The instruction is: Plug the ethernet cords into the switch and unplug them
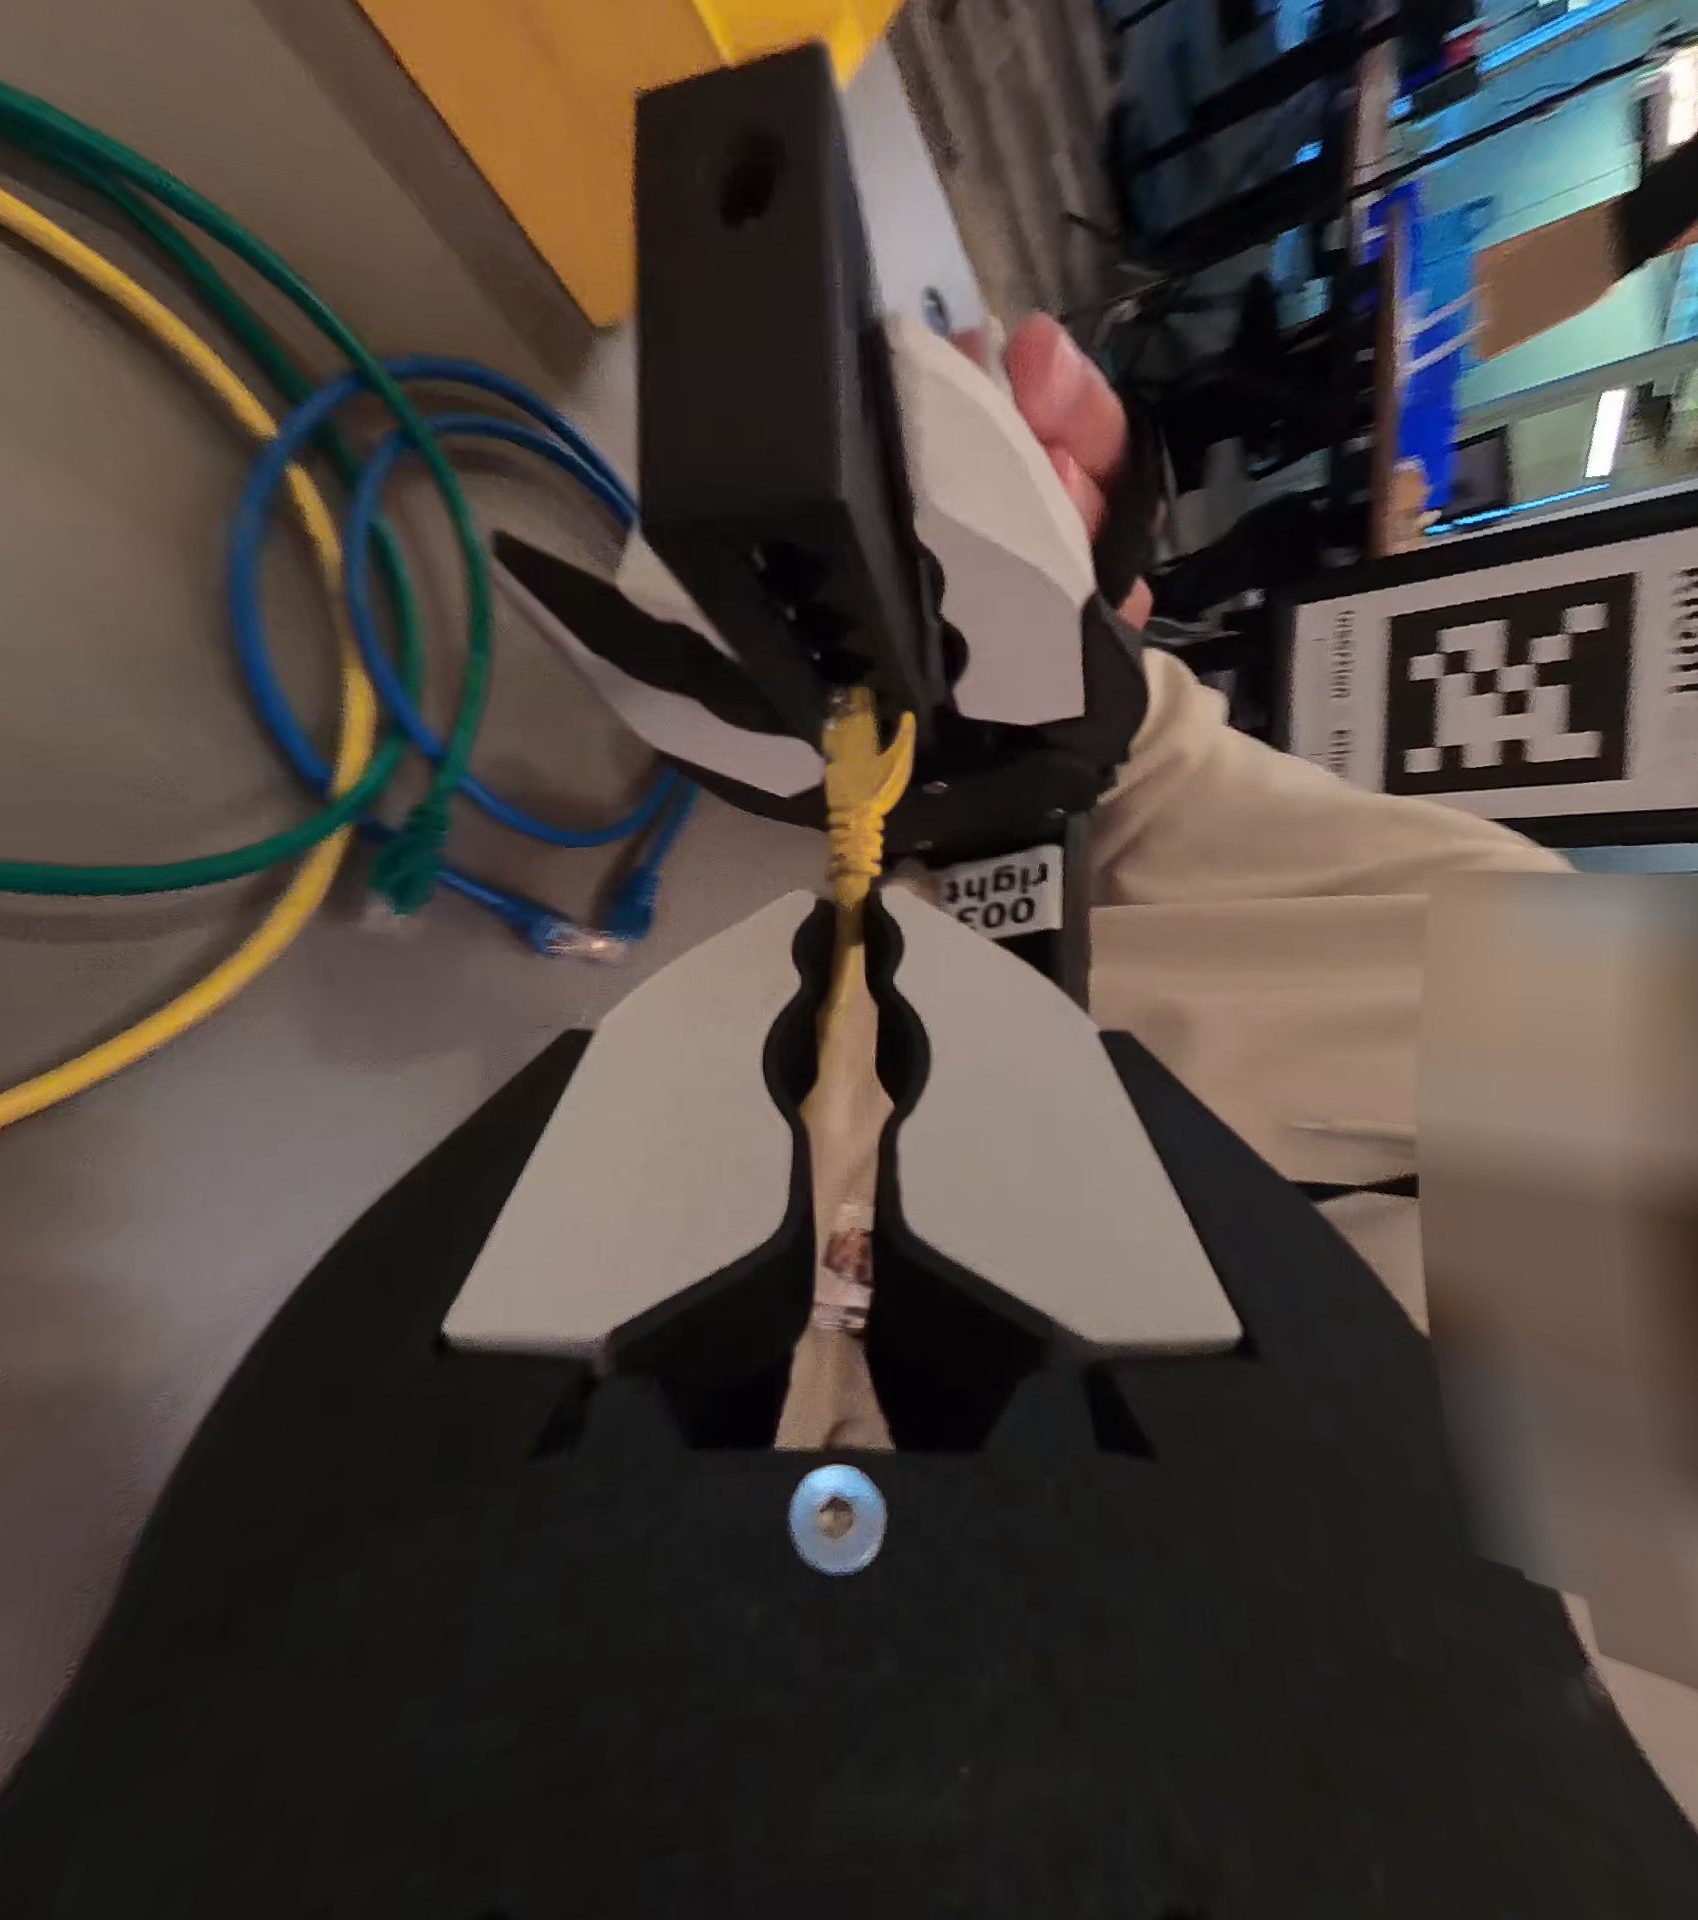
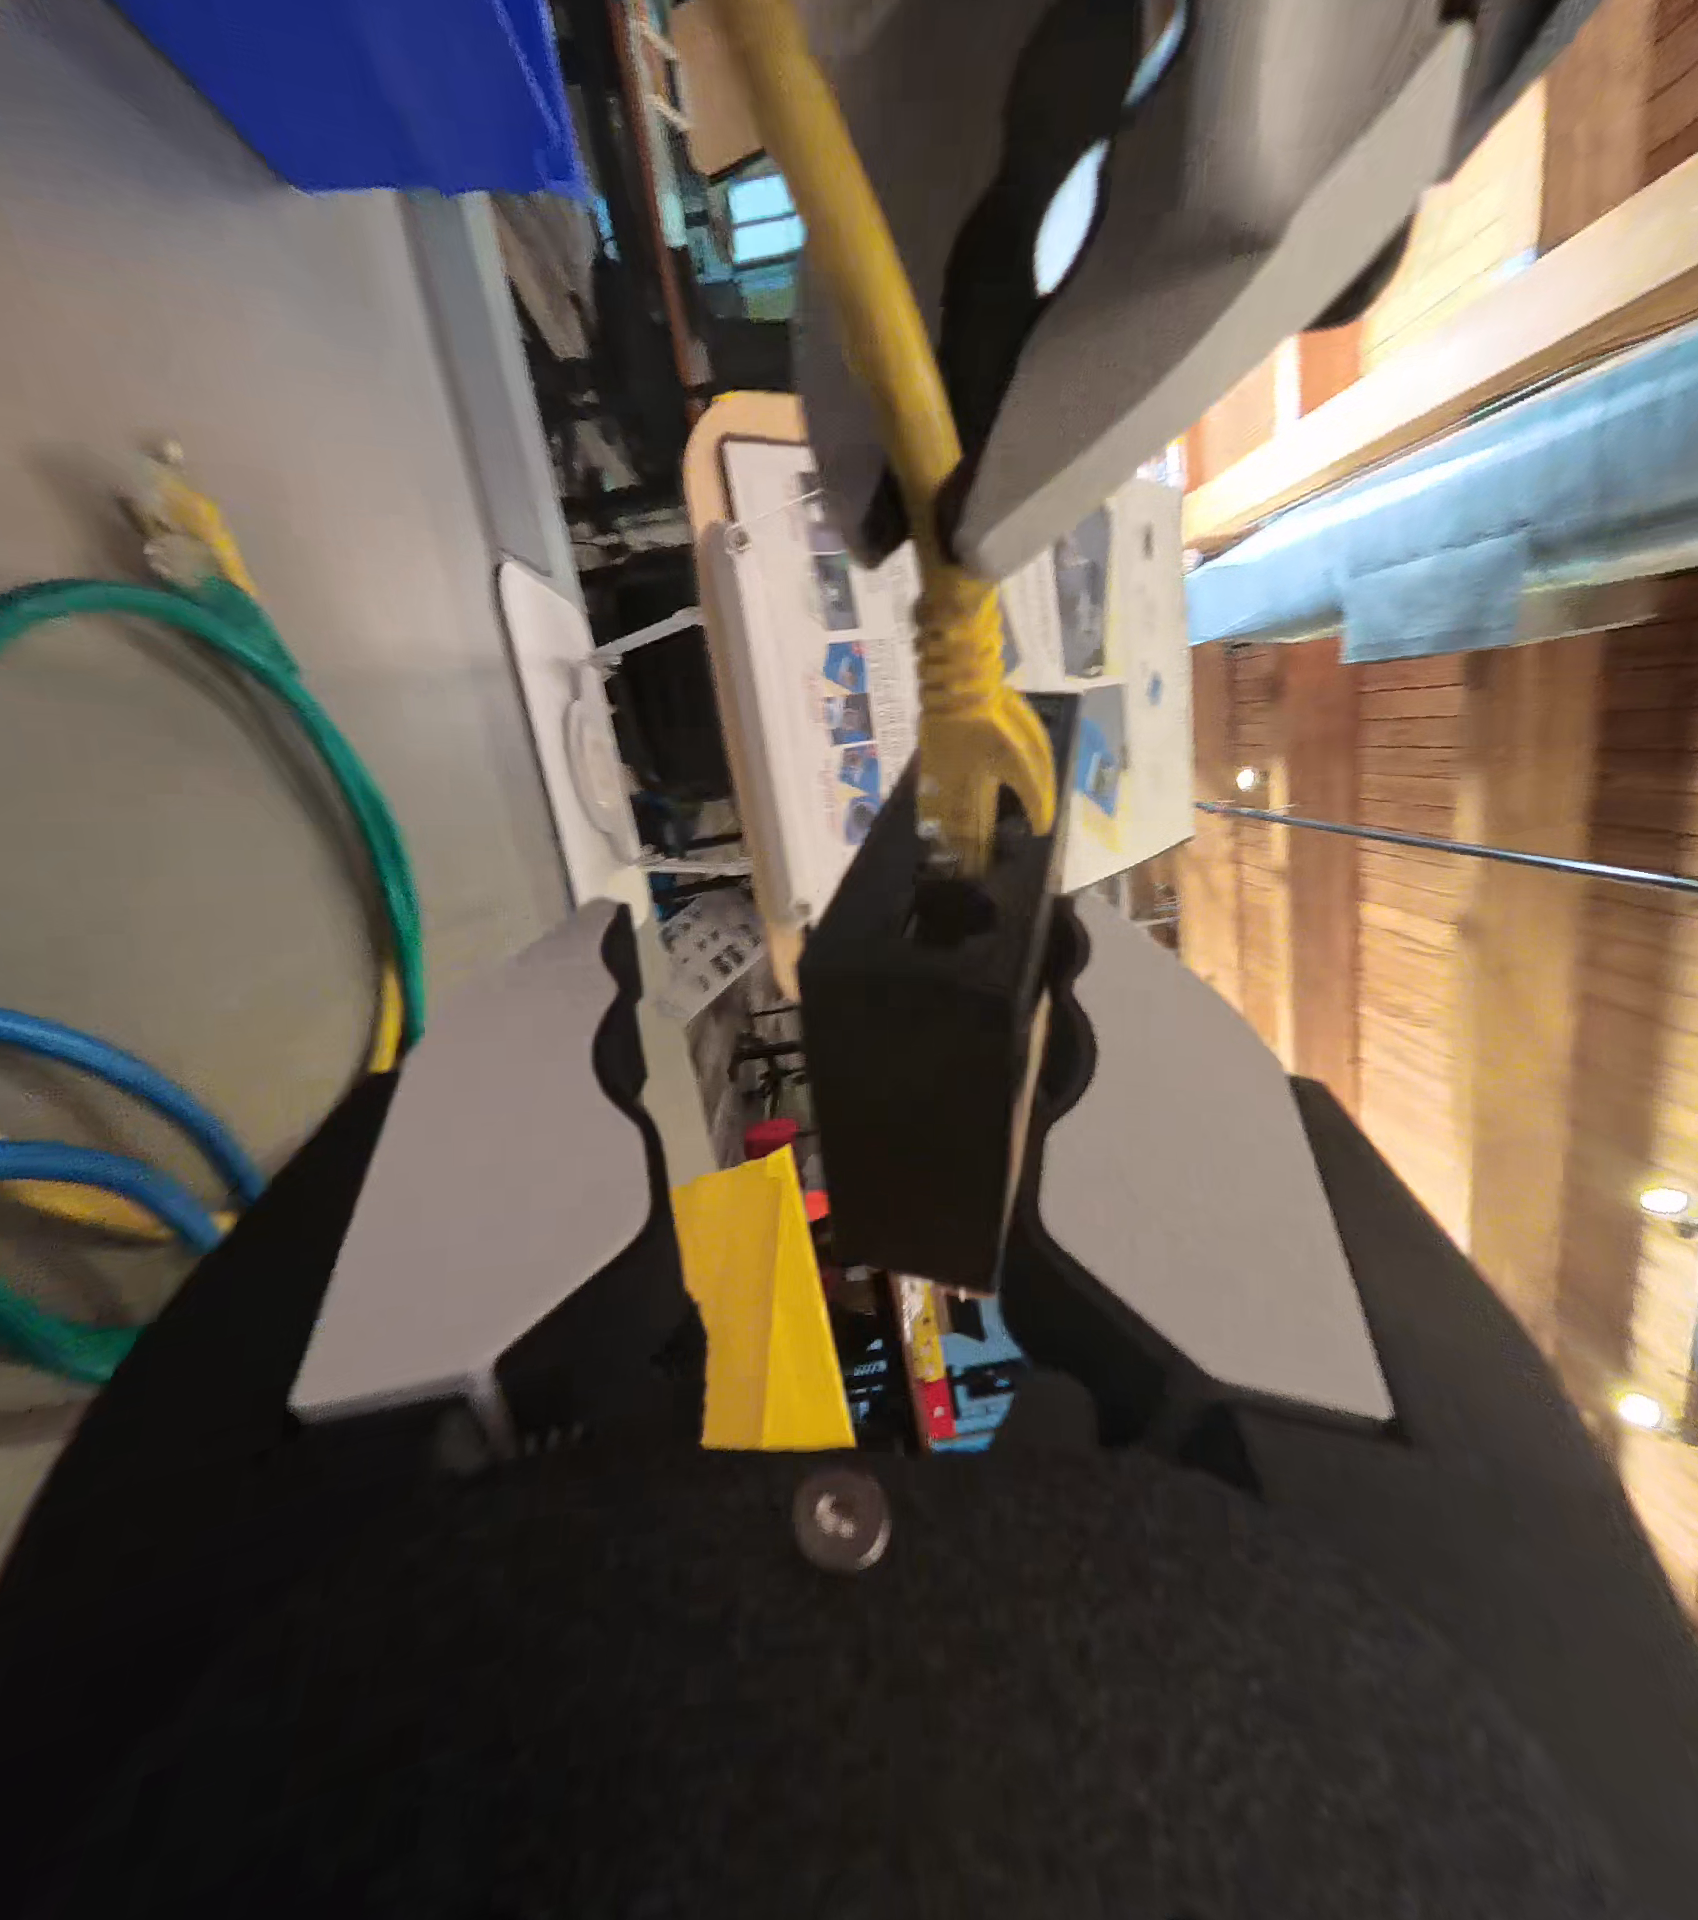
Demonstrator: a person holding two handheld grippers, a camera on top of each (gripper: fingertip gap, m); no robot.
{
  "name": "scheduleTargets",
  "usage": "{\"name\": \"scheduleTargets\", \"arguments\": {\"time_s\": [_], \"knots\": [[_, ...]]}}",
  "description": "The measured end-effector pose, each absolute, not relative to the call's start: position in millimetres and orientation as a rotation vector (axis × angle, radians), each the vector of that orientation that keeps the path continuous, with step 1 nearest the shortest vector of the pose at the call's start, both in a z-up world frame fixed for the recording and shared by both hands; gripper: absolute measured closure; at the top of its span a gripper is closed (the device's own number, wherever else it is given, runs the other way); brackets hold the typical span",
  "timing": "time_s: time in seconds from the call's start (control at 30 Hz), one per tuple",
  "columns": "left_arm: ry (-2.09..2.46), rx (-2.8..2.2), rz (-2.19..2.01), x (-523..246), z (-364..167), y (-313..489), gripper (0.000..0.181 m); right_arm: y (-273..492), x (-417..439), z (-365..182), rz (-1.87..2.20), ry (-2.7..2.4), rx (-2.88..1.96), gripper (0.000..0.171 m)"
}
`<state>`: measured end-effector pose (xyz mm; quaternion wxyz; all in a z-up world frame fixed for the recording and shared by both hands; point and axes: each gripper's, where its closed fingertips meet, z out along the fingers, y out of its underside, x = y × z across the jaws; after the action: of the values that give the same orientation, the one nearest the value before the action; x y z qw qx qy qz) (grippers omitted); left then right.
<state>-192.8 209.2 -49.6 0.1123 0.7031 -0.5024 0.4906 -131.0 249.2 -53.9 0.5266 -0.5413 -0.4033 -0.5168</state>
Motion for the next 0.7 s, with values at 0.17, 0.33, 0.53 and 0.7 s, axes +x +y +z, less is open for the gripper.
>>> {"name": "scheduleTargets", "arguments": {"time_s": [0.17, 0.33, 0.53, 0.7], "knots": [[-1.420, 2.011, 1.521, -191, -48, 198, 0.176, 247, -137, -52, -1.142, -1.028, -1.249, 0.140], [-1.933, 2.114, 1.479, -190, -49, 202, 0.172, 248, -138, -67, -0.999, -1.115, -1.370, 0.140], [-2.517, 2.301, 1.551, -195, -25, 216, 0.139, 250, -156, -117, -0.800, -1.399, -1.526, 0.140], [-2.783, 2.374, 1.788, -221, -11, 225, 0.123, 256, -162, -132, -0.605, -1.426, -1.522, 0.140]]}}
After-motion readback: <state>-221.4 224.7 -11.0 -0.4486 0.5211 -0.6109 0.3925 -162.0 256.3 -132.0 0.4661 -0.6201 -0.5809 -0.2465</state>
